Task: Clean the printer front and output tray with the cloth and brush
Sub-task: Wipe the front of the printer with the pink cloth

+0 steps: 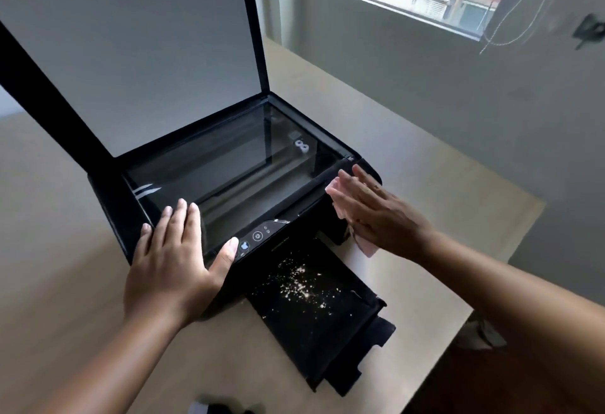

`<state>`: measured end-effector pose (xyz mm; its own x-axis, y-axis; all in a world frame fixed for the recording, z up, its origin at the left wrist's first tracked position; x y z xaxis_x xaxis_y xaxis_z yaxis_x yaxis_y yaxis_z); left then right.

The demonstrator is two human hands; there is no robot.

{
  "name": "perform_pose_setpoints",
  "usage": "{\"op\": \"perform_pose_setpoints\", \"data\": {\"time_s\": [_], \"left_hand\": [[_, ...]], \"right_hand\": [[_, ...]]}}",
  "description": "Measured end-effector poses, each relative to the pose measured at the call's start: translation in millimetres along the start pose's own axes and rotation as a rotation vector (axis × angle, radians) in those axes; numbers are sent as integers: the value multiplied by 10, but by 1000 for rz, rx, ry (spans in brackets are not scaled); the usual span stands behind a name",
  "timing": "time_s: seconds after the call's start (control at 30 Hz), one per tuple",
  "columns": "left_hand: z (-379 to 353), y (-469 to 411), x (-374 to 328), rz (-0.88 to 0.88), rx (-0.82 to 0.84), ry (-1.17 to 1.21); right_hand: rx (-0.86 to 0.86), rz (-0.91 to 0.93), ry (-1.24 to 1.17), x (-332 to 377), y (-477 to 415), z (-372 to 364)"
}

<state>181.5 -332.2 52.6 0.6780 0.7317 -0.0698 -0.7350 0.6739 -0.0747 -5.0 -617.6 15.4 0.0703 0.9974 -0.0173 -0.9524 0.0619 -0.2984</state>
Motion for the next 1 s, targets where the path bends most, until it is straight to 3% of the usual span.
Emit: {"op": "perform_pose_setpoints", "data": {"time_s": [0.13,0.27,0.3,0.4,0.47,0.63,0.8,0.9,0.93,1.0], "left_hand": [[-18,0,-5,20,-2,0],[-13,-2,-8,35,-4,-4],[-13,-3,-13,37,-7,1],[-4,-20,-20,30,-1,20],[-13,-11,-4,34,-1,14],[-24,-18,17,47,-1,2],[-18,-2,-24,67,14,6],[-8,8,-26,70,21,7],[-7,12,-26,69,18,7],[-2,8,-25,67,14,15]], "right_hand": [[-129,-288,-151,61,-179,-64],[-220,-94,-158,175,-125,-176],[-246,-118,-197,70,-120,-143],[-330,-450,-459,-209,-151,-94],[-396,-543,-541,-216,-223,-96],[-299,-212,-284,18,-350,-129],[-132,232,-153,-202,14,-70],[-65,521,54,-117,65,-73],[-72,576,183,-70,51,-149],[-109,513,375,-44,-36,-279]]}}
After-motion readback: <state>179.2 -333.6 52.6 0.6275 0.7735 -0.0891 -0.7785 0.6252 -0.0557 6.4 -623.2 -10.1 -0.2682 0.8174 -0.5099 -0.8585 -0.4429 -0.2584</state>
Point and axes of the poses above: each hand's wrist, its own y-axis away from the middle knuckle, its own z-axis out of the back of the hand, x = y × z, the point moved 2 cm from there along -y, towards the middle knuckle, and after that the axes turned 1 degree about x, right-handed, at the moved point
